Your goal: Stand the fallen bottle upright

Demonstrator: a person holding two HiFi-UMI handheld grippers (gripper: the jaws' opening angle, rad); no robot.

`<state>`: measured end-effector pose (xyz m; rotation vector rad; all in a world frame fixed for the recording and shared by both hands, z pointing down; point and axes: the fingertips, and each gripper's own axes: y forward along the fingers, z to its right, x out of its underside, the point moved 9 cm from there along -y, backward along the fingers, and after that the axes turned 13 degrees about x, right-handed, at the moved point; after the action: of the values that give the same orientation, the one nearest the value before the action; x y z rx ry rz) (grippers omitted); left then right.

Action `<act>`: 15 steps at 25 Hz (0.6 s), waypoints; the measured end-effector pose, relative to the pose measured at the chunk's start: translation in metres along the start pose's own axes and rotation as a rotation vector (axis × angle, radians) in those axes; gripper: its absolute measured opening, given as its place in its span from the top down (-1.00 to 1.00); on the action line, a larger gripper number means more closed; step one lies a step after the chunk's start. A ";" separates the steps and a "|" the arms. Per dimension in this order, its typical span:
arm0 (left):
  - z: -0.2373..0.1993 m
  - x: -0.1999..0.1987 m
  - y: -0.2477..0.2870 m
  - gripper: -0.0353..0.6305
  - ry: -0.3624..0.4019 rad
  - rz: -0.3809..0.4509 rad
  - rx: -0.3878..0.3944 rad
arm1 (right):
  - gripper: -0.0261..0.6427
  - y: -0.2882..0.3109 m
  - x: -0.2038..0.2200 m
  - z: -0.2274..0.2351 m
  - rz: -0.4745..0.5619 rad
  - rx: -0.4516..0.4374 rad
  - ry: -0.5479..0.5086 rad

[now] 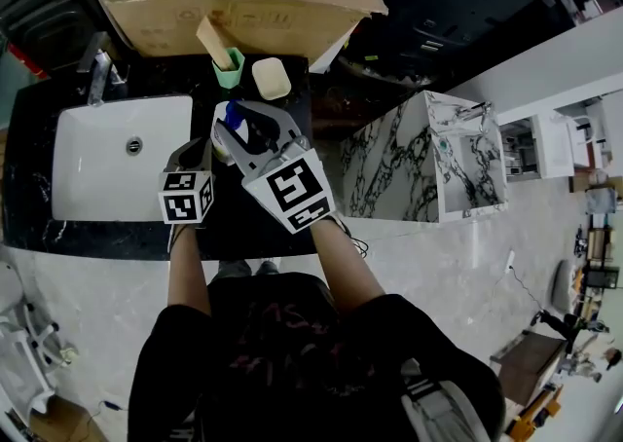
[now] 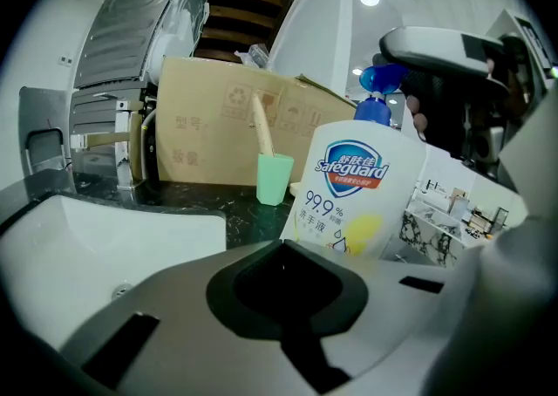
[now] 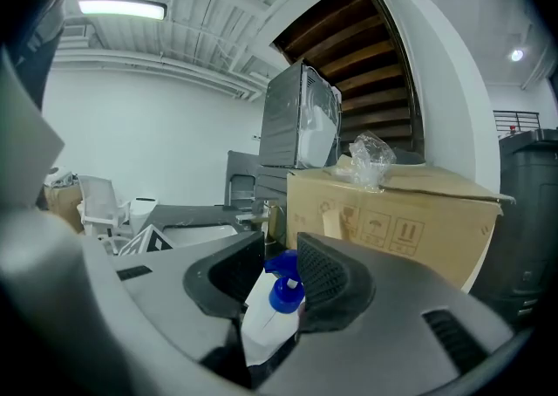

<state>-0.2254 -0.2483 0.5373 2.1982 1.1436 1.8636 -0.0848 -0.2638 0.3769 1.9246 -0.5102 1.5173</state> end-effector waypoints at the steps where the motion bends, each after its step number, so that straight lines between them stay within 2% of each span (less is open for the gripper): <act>1: -0.001 0.000 0.000 0.84 0.001 -0.001 -0.002 | 0.55 0.001 -0.001 -0.001 0.000 -0.007 0.002; 6: -0.001 0.000 -0.001 0.84 0.004 -0.001 0.004 | 0.55 0.003 -0.003 -0.009 0.005 -0.029 -0.021; 15: -0.002 -0.001 -0.007 0.84 0.023 0.002 0.015 | 0.55 0.003 -0.004 -0.013 0.005 -0.010 -0.032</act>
<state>-0.2312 -0.2444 0.5339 2.1915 1.1629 1.8929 -0.0971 -0.2571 0.3760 1.9441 -0.5356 1.4868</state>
